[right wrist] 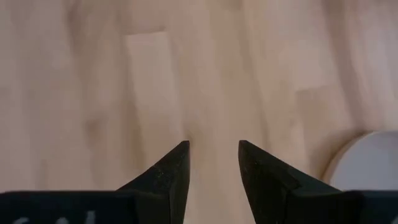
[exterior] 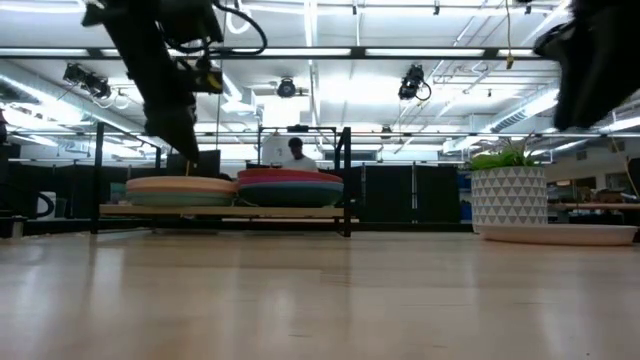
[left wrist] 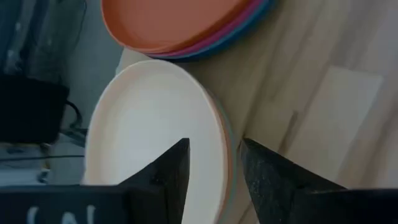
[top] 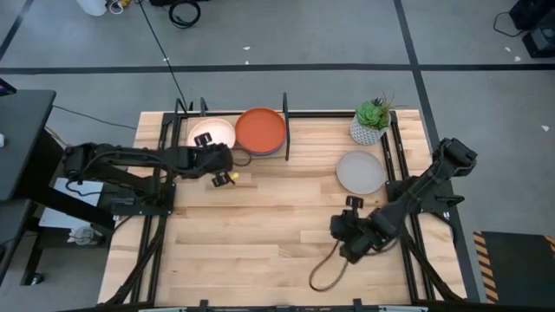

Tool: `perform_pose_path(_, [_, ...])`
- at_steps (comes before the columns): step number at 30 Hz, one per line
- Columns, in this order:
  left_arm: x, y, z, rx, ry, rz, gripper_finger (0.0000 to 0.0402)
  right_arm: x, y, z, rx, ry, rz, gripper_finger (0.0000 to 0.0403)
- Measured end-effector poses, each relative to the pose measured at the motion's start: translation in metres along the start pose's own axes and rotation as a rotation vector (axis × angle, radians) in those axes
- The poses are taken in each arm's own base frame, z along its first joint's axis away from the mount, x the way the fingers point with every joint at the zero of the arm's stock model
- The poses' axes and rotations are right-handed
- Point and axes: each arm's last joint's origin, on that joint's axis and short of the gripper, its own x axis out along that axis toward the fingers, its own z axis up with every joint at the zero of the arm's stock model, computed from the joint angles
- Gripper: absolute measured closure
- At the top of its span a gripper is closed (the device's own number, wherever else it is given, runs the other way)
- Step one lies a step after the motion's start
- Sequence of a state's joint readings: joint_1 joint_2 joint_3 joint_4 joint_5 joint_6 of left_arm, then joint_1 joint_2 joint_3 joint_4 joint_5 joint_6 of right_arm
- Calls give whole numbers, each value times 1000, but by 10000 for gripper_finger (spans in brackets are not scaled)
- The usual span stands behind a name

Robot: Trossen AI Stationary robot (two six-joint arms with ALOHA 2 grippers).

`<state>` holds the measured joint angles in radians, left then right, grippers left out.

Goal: Place and stack plates onto a shelf
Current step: Stack the peach plate on top of the brown plate on the shelf, then stack the gray plate on top of the peach plate on the shelf

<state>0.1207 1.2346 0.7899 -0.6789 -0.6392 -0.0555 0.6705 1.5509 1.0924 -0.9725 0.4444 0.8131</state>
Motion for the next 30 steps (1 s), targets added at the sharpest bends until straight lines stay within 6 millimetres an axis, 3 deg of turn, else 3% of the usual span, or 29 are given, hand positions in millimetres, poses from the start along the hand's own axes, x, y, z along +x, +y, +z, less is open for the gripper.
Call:
perform_pose_path(7, [29, 18, -6, -178, -11, 25, 253, 9, -9, 17, -16, -21, 31, 270])
perform_pose_path(16, [47, 25, -16, -248, 3, -60, 253, 10, -10, 20, -49, -27, 38, 274])
perform_pose_path(25, [41, 37, -11, -157, -10, 31, 253, 10, -11, 19, -81, -21, 29, 274])
perform_pose_path(27, [34, 40, -5, -172, -45, -9, 253, 10, -13, 18, -90, -4, 15, 275])
perform_pose_path(30, [22, 38, 6, -165, -149, -204, 253, 11, -16, 15, -103, 17, -19, 274])
